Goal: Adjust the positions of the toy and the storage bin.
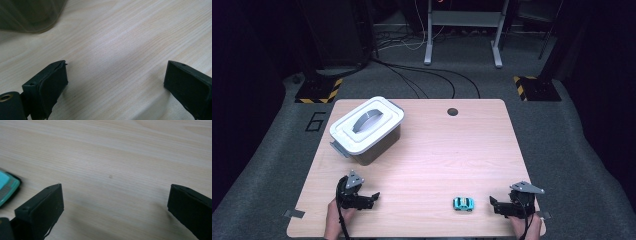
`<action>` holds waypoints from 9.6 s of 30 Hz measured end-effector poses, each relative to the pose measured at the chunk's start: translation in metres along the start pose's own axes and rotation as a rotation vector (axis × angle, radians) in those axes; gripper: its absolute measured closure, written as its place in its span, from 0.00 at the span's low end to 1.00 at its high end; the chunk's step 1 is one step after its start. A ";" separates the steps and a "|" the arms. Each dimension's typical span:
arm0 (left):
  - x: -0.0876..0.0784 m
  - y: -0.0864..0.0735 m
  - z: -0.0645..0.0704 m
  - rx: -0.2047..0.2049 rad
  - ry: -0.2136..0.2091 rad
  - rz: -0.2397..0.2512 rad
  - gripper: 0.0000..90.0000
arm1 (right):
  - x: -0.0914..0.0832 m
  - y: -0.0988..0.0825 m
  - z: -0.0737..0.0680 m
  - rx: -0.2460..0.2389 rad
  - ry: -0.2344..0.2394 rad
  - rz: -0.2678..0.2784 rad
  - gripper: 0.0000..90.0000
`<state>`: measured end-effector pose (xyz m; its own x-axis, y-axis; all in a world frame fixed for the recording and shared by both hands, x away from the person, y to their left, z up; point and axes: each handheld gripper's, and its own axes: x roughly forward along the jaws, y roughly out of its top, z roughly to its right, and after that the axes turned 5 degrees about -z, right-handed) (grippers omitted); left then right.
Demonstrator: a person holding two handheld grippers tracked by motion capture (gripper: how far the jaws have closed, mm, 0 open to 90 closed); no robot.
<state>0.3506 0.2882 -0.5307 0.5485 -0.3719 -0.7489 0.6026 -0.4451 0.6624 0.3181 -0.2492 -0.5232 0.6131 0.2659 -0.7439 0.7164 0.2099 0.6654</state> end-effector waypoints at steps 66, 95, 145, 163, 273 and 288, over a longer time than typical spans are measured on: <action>0.000 0.000 0.001 -0.005 0.003 -0.003 0.05 | 0.012 0.020 -0.094 -0.350 0.255 -0.018 0.52; 0.000 0.000 0.001 -0.009 0.004 0.004 0.06 | -0.004 0.021 -0.079 -0.265 0.151 0.071 0.58; 0.000 0.001 0.002 -0.018 0.010 0.001 0.06 | 0.005 0.000 0.002 -0.045 0.020 0.052 0.00; -0.052 0.041 0.010 -0.009 -0.063 0.082 0.03 | 0.007 0.000 -0.004 -0.081 -0.015 0.024 0.00; -0.008 0.196 -0.040 -0.020 -0.219 0.067 0.75 | 0.010 0.002 -0.004 -0.084 -0.002 -0.014 0.02; -0.009 0.202 -0.019 0.025 -0.102 0.048 0.64 | 0.010 0.002 -0.004 -0.083 -0.002 -0.014 0.02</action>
<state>0.4778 0.2171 -0.3896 0.5139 -0.4734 -0.7155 0.5619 -0.4445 0.6976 0.3243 -0.2427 -0.5296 0.6043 0.2606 -0.7529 0.6946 0.2906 0.6581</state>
